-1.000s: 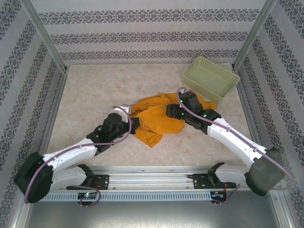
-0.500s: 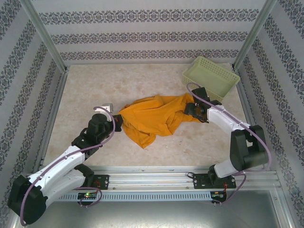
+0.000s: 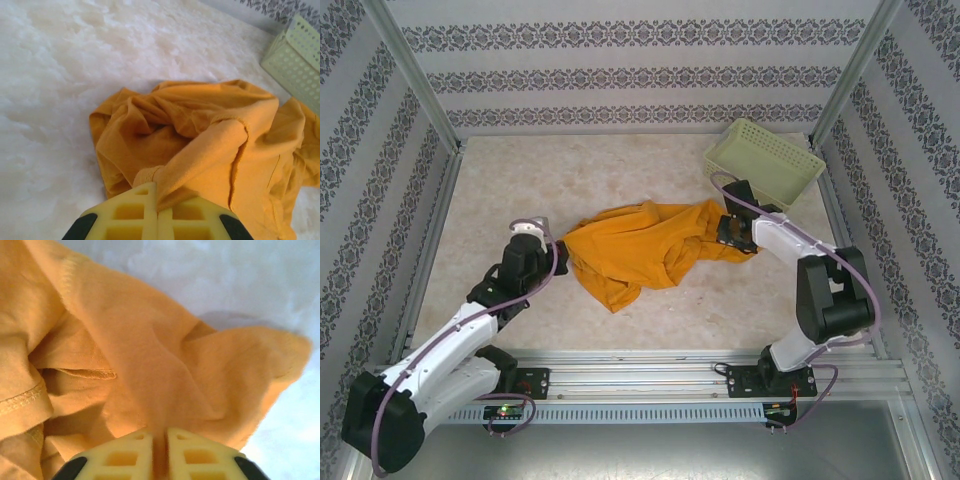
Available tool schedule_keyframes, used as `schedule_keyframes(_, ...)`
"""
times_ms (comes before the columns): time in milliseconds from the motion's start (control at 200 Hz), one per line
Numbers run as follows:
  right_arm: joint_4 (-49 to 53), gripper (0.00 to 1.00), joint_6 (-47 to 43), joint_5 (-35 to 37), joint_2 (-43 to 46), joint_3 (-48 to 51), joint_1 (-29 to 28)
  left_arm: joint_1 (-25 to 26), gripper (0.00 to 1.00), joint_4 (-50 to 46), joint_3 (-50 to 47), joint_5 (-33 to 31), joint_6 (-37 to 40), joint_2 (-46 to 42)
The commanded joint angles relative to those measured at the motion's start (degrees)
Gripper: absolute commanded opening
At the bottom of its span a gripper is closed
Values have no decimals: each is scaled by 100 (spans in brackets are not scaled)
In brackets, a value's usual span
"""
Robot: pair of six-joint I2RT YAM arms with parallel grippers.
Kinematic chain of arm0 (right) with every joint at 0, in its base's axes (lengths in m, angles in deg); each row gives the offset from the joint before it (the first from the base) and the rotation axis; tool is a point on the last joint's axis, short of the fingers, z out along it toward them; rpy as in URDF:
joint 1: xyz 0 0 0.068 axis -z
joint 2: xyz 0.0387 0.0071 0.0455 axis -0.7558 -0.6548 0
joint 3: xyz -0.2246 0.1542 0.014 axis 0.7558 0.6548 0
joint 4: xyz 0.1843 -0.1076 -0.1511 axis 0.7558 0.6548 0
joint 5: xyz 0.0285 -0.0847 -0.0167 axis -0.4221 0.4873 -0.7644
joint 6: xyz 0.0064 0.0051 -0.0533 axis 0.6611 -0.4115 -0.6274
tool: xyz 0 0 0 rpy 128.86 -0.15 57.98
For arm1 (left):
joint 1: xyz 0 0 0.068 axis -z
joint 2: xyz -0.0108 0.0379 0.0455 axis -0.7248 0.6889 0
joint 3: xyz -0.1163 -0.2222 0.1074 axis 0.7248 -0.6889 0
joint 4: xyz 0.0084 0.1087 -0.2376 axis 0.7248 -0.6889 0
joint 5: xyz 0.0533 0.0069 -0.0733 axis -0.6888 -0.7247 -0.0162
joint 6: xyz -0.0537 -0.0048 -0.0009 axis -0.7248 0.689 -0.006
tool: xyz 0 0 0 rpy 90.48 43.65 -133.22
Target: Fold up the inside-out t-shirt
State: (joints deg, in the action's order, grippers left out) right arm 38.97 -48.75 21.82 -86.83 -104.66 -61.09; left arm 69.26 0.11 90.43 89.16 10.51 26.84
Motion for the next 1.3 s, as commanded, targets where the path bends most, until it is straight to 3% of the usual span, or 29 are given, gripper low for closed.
schedule_keyframes(0, 440, 3, -243, 476, 1037, -274, 10, -243, 0, -316, 663, -106, -58, -91)
schedule_keyframes(265, 1251, 0, -741, 527, 3672, -1062, 325, -743, 0, -925, 2246, -443, 49, -413)
schedule_keyframes(450, 1591, 0, -794, 41, 4440, -1290, 369, -860, 0, -1421, 2612, -1116, 53, -320)
schedule_keyframes(594, 1329, 0, -539, -268, 4503, -577, 374, -1078, 0, -1812, 2677, -779, 96, 872)
schedule_keyframes(739, 709, 0, -179, -734, 4141, 327, 365, -1086, 0, -2407, 3204, 341, 309, 2785)
schedule_keyframes(804, 520, 0, -95, -734, 4021, 606, 364, -1086, 10, -2519, 3253, 494, 294, 3195)
schedule_keyframes(849, 465, 0, -58, -669, 3990, 756, 364, -1087, 22, -2551, 3220, 430, 294, 3288)
schedule_keyframes(899, 417, 0, -48, -632, 3968, 893, 364, -1090, 36, -2553, 3107, 332, 284, 3240)
schedule_keyframes(1004, 371, 0, -49, -676, 3942, 1078, 370, -798, 55, -2439, 2779, 159, 355, 2868)
schedule_keyframes(1144, 332, 0, -50, -685, 3941, 1227, 370, 113, 68, -2590, 2459, -178, 346, 2550)
schedule_keyframes(1294, 319, 0, -66, -692, 3925, 1242, 374, 450, 69, -2456, 1941, -197, 13, 2545)
